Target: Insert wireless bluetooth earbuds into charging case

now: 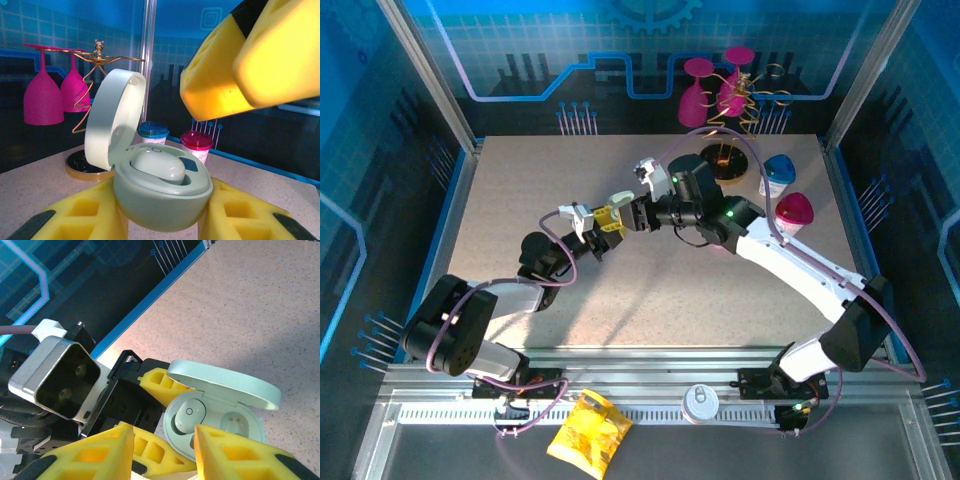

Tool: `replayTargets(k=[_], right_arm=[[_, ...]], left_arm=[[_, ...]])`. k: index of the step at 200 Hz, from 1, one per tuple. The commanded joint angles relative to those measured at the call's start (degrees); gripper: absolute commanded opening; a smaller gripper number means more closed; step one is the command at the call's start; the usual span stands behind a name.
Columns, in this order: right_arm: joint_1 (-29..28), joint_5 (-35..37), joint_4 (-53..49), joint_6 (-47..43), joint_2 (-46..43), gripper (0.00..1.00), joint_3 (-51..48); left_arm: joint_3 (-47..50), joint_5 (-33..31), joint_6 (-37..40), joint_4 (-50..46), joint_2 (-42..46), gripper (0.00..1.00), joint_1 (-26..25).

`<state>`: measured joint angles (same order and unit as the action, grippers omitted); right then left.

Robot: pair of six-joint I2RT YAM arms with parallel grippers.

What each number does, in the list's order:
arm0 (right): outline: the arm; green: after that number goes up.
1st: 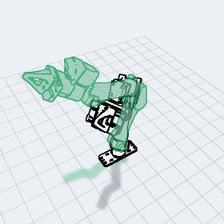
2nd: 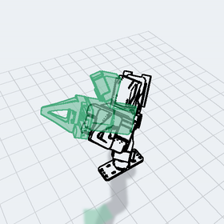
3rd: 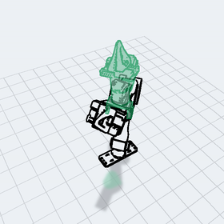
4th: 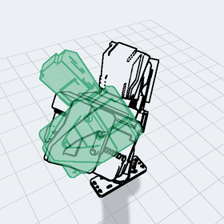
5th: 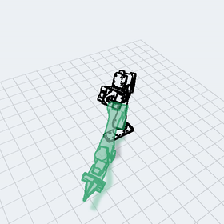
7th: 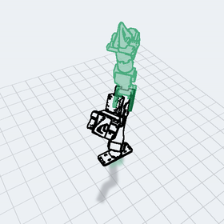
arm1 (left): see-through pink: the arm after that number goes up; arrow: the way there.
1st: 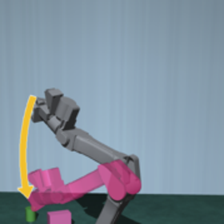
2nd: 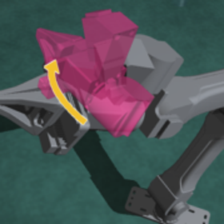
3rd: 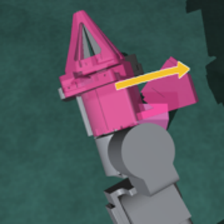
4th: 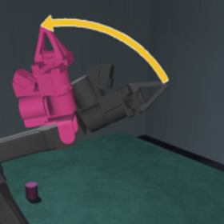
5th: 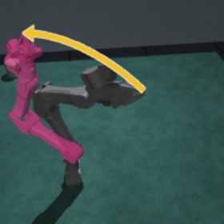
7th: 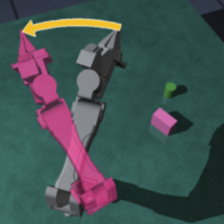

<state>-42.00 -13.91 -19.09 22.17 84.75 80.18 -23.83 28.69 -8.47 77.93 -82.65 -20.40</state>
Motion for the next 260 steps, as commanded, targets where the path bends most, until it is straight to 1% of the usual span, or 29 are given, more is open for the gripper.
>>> replayTargets(k=[1,68,97,119,144,173,188,207,229,260], right_arm=[[-0.45,-0.37,-1.12,-1.34,1.06,0.35,2.83],[-0.75,-4.83,-3.67,-1.6,5.94,0.32,6.2],[-0.76,-5.03,-2.84,-1.78,4.95,0.32,5.94],[-0.73,-3.6,1.74,-1.69,0.88,0.35,2.22],[-0.31,1.13,6.94,-0.83,-4.9,0.39,-4.08],[3.03,4.21,14.2,4.83,-10.59,0.41,-14.06],[5.49,4.5,15.51,7.6,-11.21,0.41,-17.44],[6.67,5.65,16.27,9.23,-9.34,0.41,-20.02],[6.24,5.82,17.28,10.78,-3.47,0.41,-19.99],[3.29,6.53,16.34,12.33,8.37,0.41,-14.29]], left_arm=[[0.45,-0.67,1.54,2.39,0.63,0.33,0.28],[1.0,-0.46,1.41,2.31,0.96,0.33,0.28],[1.36,-1.11,1.53,2.3,1.35,0.33,0.58],[1.82,-2.18,1.63,2.29,1.33,0.32,1.19],[2.3,-2.58,1.93,2.31,1.85,0.32,2.4],[2.55,-2.67,2.68,0.04,4.07,0.32,4.43],[2.41,-2.8,3.24,-1.55,5.72,0.32,5.23],[2.3,-3.05,3.67,-3.48,7.98,0.32,5.86],[2.07,-3.17,3.8,-5.79,11.18,0.32,5.97],[1.52,-3.16,3.79,-9.87,15.89,0.32,5.92]])
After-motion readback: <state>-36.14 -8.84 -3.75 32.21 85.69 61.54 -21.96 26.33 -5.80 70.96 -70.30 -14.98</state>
